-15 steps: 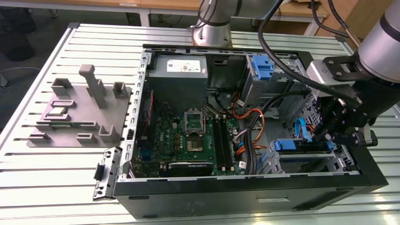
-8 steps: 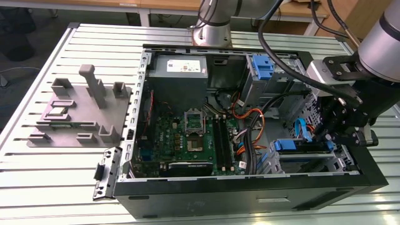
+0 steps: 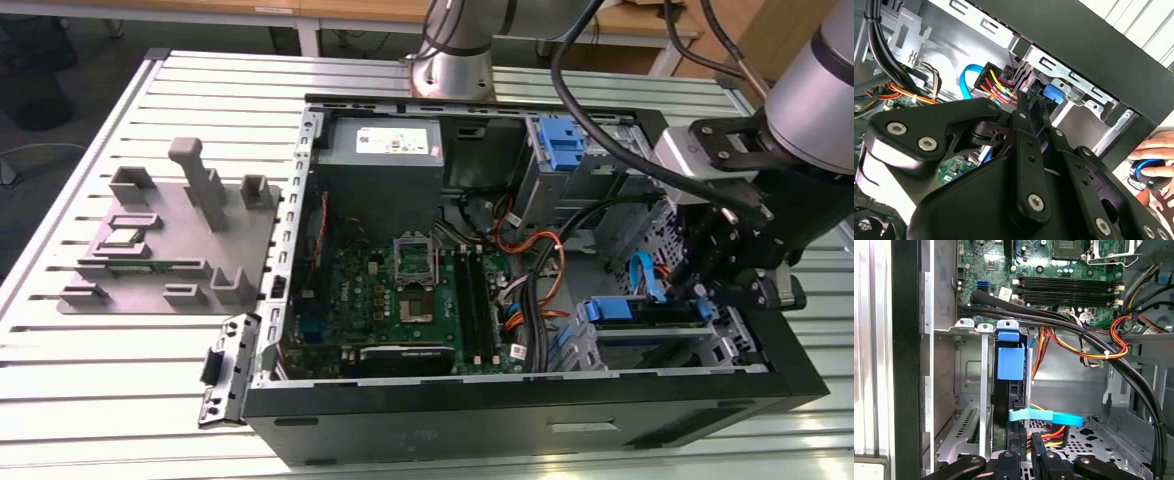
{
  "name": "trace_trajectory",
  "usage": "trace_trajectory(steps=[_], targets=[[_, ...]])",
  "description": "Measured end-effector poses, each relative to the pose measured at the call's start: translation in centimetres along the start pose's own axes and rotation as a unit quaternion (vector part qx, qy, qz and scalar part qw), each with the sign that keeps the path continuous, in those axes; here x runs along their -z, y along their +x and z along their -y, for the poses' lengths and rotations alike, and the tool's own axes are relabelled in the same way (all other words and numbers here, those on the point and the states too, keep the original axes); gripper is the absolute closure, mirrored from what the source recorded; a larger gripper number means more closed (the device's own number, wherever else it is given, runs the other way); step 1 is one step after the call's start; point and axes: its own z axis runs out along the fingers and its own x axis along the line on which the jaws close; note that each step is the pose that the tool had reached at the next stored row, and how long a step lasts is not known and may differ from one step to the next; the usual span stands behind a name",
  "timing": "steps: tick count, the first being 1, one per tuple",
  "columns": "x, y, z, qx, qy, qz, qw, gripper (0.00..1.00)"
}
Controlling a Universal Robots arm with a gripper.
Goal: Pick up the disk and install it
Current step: 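Insert the second disk wire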
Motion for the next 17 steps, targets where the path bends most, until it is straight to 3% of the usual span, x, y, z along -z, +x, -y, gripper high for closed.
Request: trace_trajectory(steps=[3,8,14,15,17], targets=[[-0.01,-0.03,0.0,-0.001,0.0001,0.0057,1.0,0.76],[0.11,-0.07,-0.01,-0.001,0.0002,0.0083,1.0,0.76],[0.12,-0.07,-0.01,-0.001,0.0002,0.0083,1.0,0.76],[0.13,-0.07,-0.01,-0.001,-0.0031,0.0082,1.0,0.76],[0.09,-0.07,0.03,-0.002,-0.0206,0.0086,0.9997,0.76]])
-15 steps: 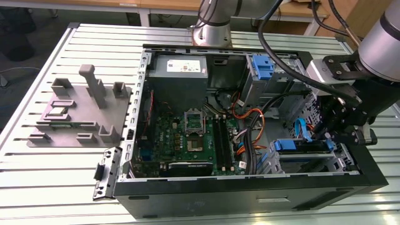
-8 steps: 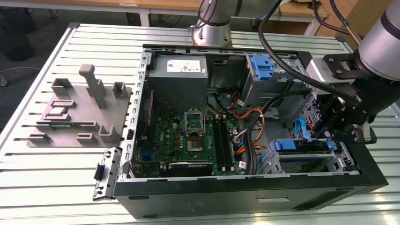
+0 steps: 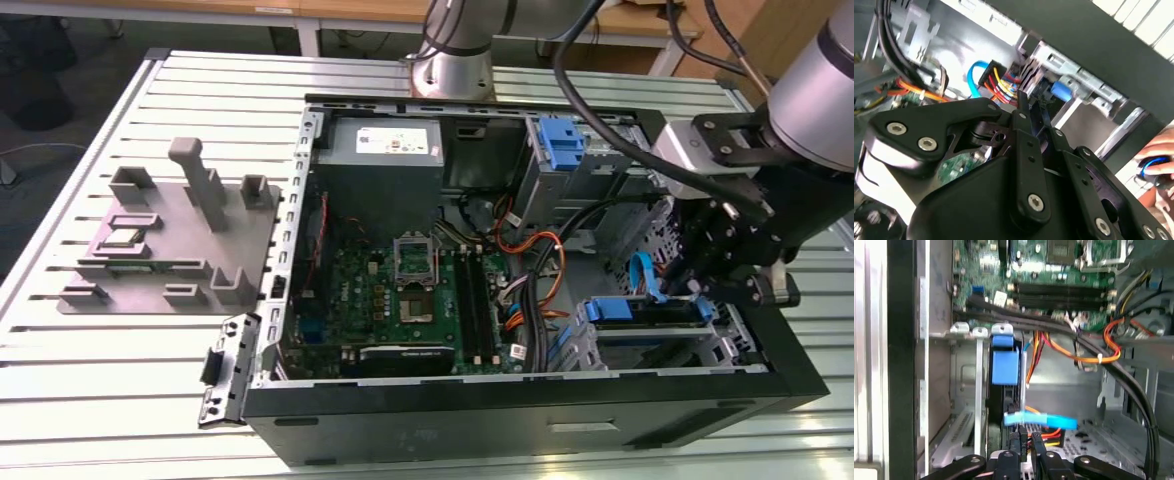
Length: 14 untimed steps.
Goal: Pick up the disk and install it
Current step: 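Insert the second disk wire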
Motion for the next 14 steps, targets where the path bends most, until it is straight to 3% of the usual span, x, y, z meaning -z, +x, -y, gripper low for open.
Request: trace_trajectory(steps=[1,2,8,14], targets=[[-0.03,0.0,0.0,0.0,-0.0086,0.0003,1.0,0.76],[-0.03,0.0,0.0,-0.001,-0.0106,0.0004,0.9999,0.76],[-0.03,0.0,0.05,-0.001,-0.0114,0.0004,0.9999,0.76],[-0.07,-0.02,0.67,-0.001,-0.0122,0.0008,0.9999,0.76]])
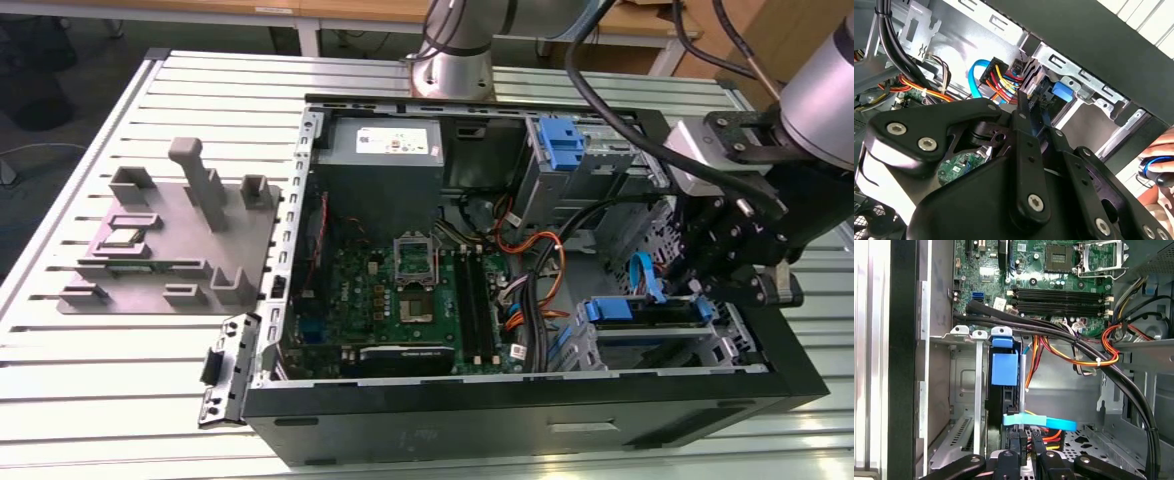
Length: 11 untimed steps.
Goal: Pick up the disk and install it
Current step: 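Insert the second disk wire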
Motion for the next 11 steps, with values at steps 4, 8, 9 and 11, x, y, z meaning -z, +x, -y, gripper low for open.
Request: trace_trajectory(steps=[4,8,9,11], targets=[[0.0,0.0,0.35,0.0,-0.0007,0.0002,1.0,0.76],[-0.03,0.01,0.68,0.0,-0.0008,0.0002,1.0,0.76],[-0.03,0.01,0.73,0.0,-0.0008,0.0002,1.0,0.76],[-0.03,0.13,0.76,0.0,-0.0008,0.0002,1.0,0.76]])
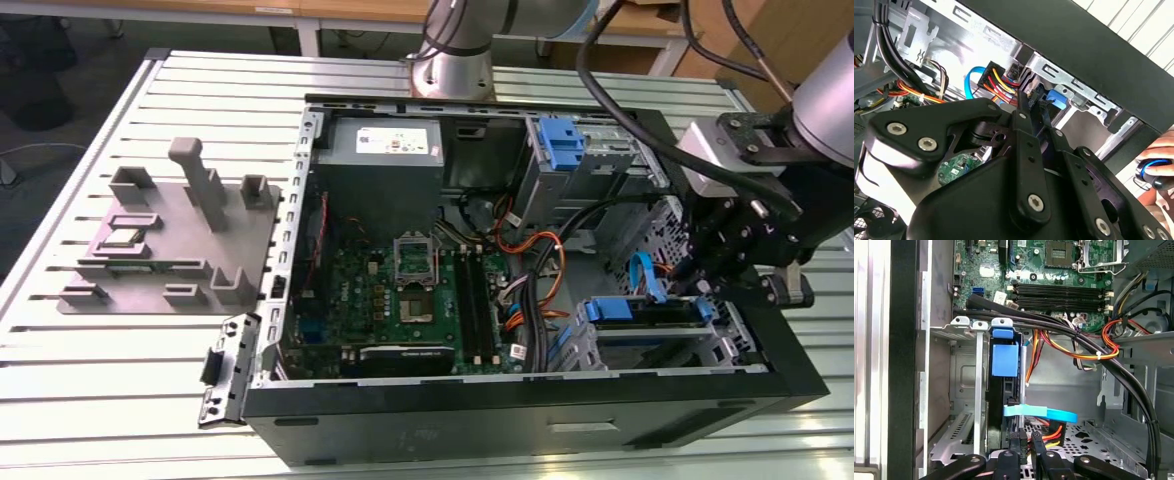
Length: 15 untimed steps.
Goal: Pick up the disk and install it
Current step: 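Insert the second disk wire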
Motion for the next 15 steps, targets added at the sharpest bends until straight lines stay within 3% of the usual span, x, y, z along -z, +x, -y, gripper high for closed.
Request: trace_trajectory(steps=[11,15], targets=[[0.01,0.66,-0.24,0.0,0.0001,0.0025,1.0,0.76],[0.04,1.23,-0.26,0.0,0.0001,0.0025,1.0,0.76]])
